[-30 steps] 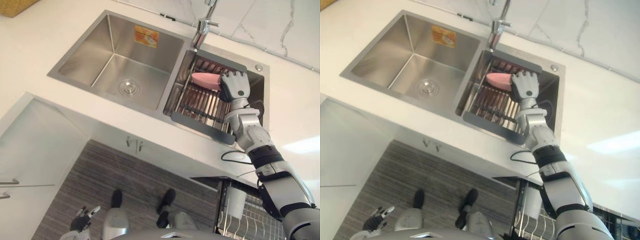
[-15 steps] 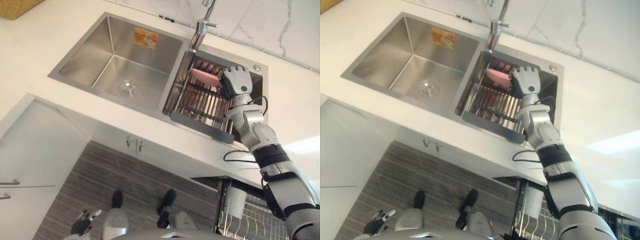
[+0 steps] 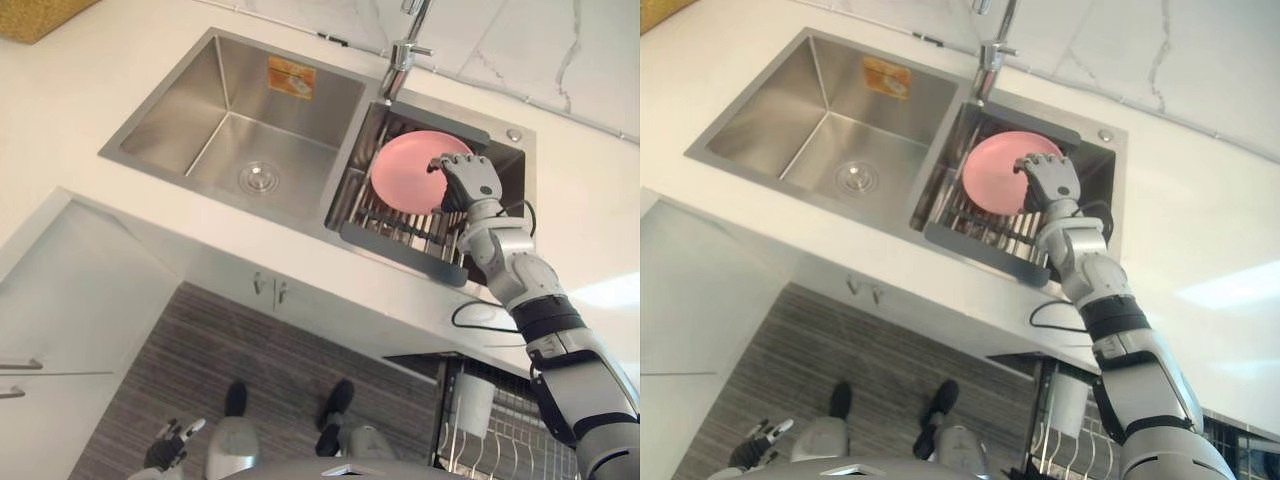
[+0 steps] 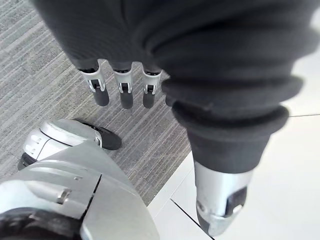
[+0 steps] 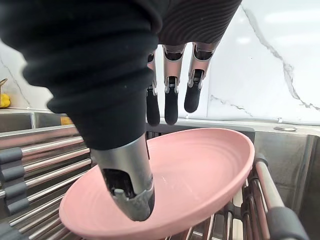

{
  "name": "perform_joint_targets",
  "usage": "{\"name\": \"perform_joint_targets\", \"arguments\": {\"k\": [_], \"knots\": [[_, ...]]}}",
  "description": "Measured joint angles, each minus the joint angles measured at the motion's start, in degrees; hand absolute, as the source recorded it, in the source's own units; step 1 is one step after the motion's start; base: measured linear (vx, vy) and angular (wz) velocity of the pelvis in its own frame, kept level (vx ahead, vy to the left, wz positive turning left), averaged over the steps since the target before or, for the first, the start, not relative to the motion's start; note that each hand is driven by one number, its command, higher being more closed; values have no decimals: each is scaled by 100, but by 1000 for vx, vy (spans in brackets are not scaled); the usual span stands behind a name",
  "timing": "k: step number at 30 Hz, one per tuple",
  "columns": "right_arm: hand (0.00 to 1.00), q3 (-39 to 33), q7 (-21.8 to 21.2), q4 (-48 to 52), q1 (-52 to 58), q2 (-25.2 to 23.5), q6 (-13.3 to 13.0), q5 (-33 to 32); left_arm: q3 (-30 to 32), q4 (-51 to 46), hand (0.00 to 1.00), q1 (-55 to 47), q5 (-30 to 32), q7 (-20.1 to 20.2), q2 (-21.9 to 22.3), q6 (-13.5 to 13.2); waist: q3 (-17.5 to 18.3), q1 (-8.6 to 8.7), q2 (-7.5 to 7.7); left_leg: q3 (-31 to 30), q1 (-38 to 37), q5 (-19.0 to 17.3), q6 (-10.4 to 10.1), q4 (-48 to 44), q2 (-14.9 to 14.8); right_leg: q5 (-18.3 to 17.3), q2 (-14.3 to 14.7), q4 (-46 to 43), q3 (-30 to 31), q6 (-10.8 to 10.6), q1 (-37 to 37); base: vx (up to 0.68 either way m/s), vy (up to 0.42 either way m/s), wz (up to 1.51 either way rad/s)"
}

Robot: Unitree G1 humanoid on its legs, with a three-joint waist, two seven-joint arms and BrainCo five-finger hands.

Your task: Walk over to the sink, pick up the cup, carry it to the dishwasher, place the cup inside the dishwasher, then close the dishwasher door

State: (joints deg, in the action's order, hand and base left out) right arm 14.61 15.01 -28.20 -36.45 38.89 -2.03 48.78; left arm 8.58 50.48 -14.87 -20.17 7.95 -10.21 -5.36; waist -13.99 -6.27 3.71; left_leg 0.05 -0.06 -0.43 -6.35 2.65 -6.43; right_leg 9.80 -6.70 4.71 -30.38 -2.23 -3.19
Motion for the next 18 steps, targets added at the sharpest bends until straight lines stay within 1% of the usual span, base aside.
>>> {"name": "perform_joint_targets", "arguments": {"k": [3,15,18], "knots": [[0,62,1,-44,-1,-1,61,13,1,14,0,-1,0,-2,0,9,0,-2,0,-4,3,1,0,1,0,0,0,0,-3,0,-2,0,0,0],[0,60,-7,46,-21,0,99,0,31,14,0,-1,-4,0,3,-8,1,34,1,-25,70,26,-1,34,3,8,-1,-1,-11,3,-86,0,0,0],[0,-74,-156,449,19,4,85,-3,48,13,0,-2,-3,0,4,-27,1,90,2,-16,60,25,-1,34,4,14,-1,-1,-4,6,-85,0,0,0]]}}
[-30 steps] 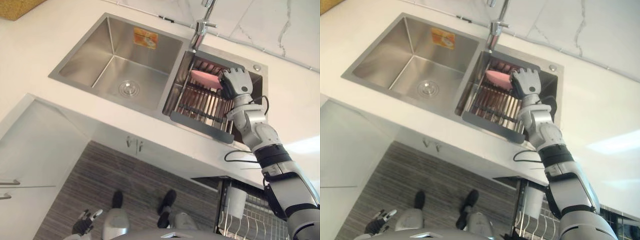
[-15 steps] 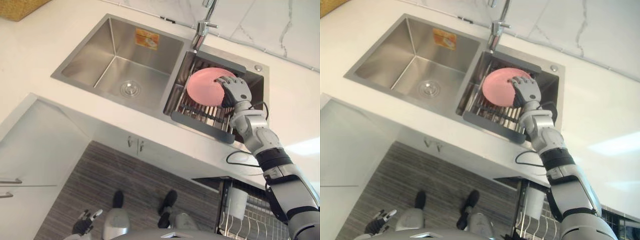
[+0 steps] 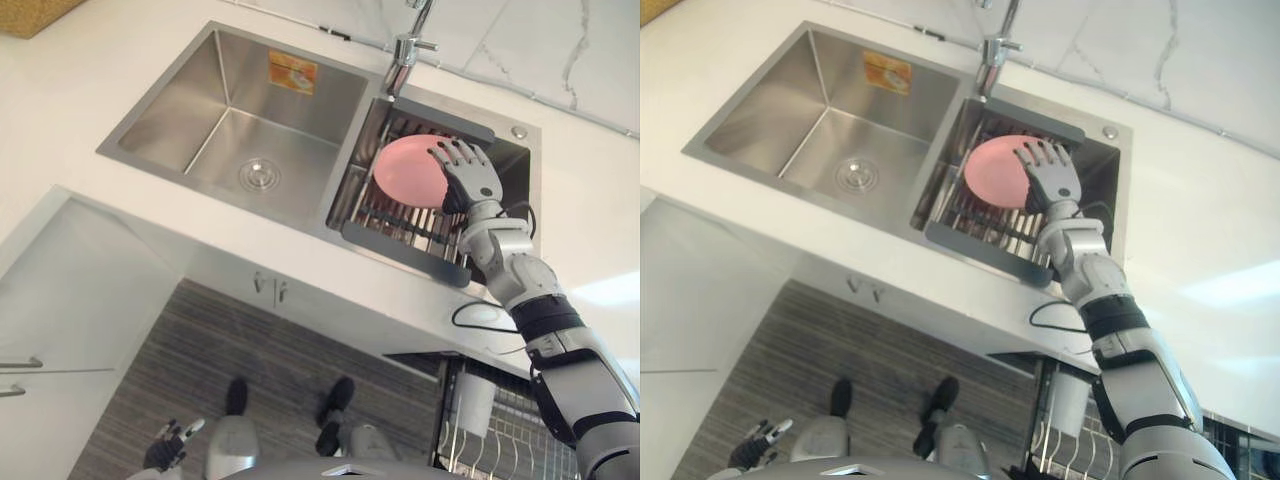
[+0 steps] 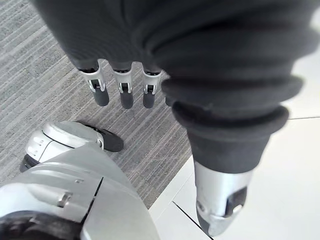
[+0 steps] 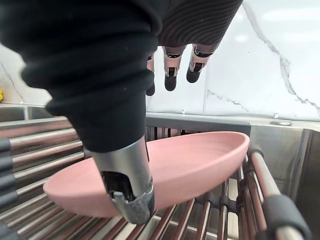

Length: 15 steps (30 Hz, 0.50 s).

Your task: Walk over to the sink, pick up the cup, carry it to the dishwasher, place the cup inside the dishwasher, then close the dishwasher door

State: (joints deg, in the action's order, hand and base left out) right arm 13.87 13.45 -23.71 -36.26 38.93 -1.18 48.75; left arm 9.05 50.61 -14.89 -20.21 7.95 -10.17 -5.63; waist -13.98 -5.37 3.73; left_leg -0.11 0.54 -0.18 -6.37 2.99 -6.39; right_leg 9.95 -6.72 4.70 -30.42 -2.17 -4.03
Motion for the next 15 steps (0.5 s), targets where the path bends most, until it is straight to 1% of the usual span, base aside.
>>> {"name": "perform_joint_targets", "arguments": {"k": [1,3,5,7,9,13,15], "knots": [[0,-108,-81,297,37,-1,-40,-9,1,-1,0,0,0,0,1,-7,1,47,2,6,-32,0,0,0,0,5,0,0,5,0,1,0,0,-4],[0,-145,-102,555,66,5,-42,-12,2,-2,0,0,0,0,0,-12,5,76,8,31,-60,-1,0,-1,0,12,0,0,28,3,6,0,0,-6],[0,-292,-266,869,245,8,-121,-131,3,-14,0,1,1,-1,1,-39,10,77,16,51,-60,-2,0,-1,-1,13,2,0,53,4,19,0,0,-6],[0,-327,-463,1153,500,8,-143,-185,8,-8,0,-1,1,-4,2,-48,27,80,43,115,-82,-7,4,-3,-2,14,5,1,113,4,23,-1,1,-10],[0,-328,-596,1262,629,8,-164,-203,8,-1,0,-1,1,-5,3,-48,42,94,61,163,-108,-12,6,-4,-2,20,6,1,154,6,23,-10,9,-12],[0,-328,-978,1429,941,5,-250,-237,9,50,0,-1,1,-12,6,-49,195,202,74,202,-141,-21,7,-1,-5,21,11,1,192,5,32,-4,8,-5],[0,-329,-1072,1455,996,5,-252,-243,9,75,0,-2,3,-15,6,-49,231,219,74,243,-163,-28,8,-2,-7,23,16,1,229,6,32,3,7,-9]]}}
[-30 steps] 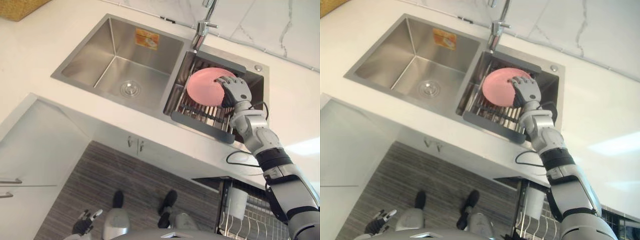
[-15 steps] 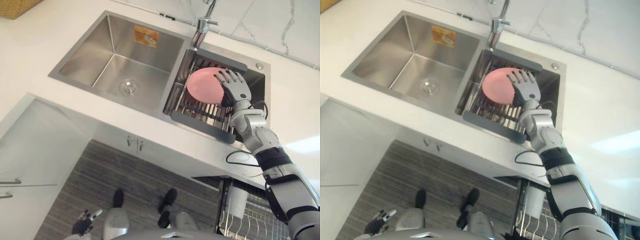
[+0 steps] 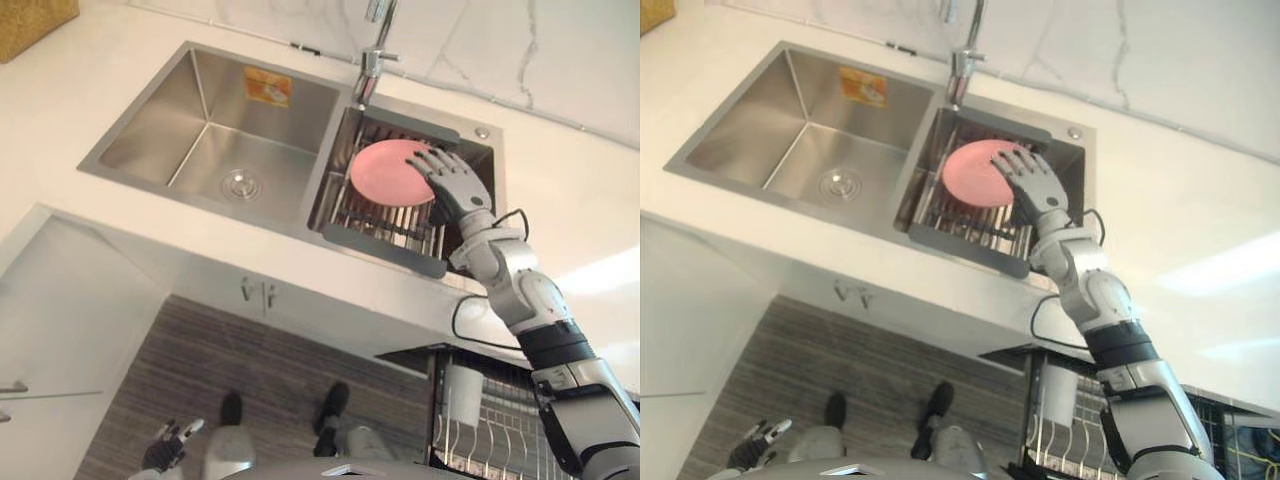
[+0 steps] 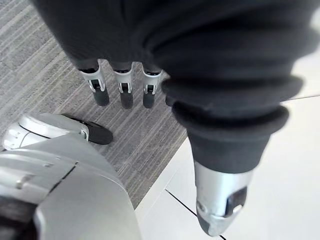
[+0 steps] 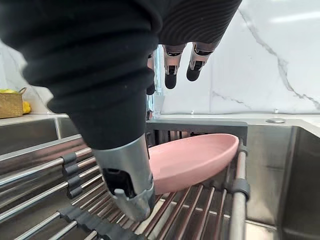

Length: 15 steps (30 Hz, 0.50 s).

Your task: Walk over to the sink, pick up the cup, carry it to the dishwasher, place the cup inside the dishwasher, then close the dishwasher door

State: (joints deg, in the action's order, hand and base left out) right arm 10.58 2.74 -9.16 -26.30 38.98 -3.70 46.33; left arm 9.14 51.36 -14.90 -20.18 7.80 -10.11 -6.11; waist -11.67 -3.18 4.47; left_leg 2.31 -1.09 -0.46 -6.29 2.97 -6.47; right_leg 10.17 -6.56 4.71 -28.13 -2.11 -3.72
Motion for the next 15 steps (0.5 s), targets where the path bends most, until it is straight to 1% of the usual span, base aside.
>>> {"name": "perform_joint_targets", "arguments": {"k": [1,5,9,15], "knots": [[0,-7,-109,81,79,0,8,-62,0,3,0,0,0,0,2,0,20,5,-4,27,-16,-6,1,-2,-1,2,4,0,28,0,-1,2,10,-14],[0,1,-277,160,163,-5,-38,-123,3,7,0,0,5,-1,1,0,30,43,-8,74,-33,-16,1,-20,-1,6,6,0,70,1,-1,-4,6,-6],[0,5,-289,155,164,-7,-110,-110,3,112,0,-1,10,-2,3,7,60,39,-29,74,-31,-16,1,-20,-2,5,6,0,69,1,-1,0,0,0],[0,105,-199,86,161,-9,-108,-95,17,114,0,-1,11,-7,2,25,94,-1,-40,65,-27,-17,0,-12,0,4,4,0,60,-1,-1,0,0,0]]}}
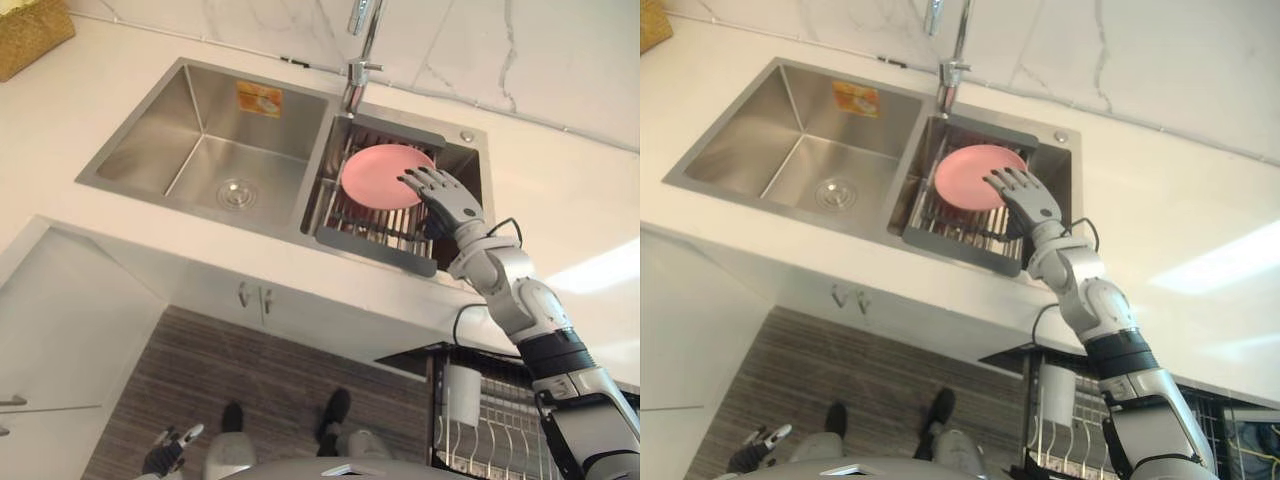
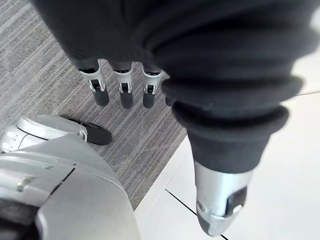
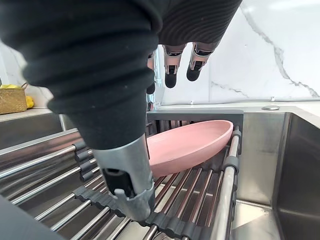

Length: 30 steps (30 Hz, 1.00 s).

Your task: Walk over to the sink, pick up the cup, carry it to the dishwasher, place the cup inside the dishwasher, then close the dishwasher door

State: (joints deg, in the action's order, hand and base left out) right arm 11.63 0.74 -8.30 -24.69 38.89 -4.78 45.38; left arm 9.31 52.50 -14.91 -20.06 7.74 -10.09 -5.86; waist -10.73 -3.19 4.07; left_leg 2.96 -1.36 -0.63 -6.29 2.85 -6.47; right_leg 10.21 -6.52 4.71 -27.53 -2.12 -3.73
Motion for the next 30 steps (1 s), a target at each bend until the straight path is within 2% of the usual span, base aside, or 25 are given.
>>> {"name": "perform_joint_targets", "arguments": {"k": [14,16,22,30], "knots": [[0,397,313,-991,-329,-29,177,226,189,-2,0,9,0,1,-2,16,21,-103,2,-159,128,38,-2,14,3,0,-8,0,-144,0,-42,3,3,5],[0,401,374,-1242,-432,-53,249,236,189,-10,0,14,0,2,-1,16,21,-169,2,-176,135,41,-2,16,5,0,-10,0,-159,0,-41,4,5,2],[0,542,614,-1578,-849,-78,433,457,193,-35,0,19,-3,2,-3,14,17,-195,3,-282,232,72,-5,19,14,0,-14,0,-199,2,-99,0,9,5],[0,634,739,-1994,-1278,-136,612,672,192,-144,0,29,-15,4,-3,20,-220,-316,-4,-305,297,105,-11,22,14,10,-14,-1,-224,15,-150,-1,3,2]]}}
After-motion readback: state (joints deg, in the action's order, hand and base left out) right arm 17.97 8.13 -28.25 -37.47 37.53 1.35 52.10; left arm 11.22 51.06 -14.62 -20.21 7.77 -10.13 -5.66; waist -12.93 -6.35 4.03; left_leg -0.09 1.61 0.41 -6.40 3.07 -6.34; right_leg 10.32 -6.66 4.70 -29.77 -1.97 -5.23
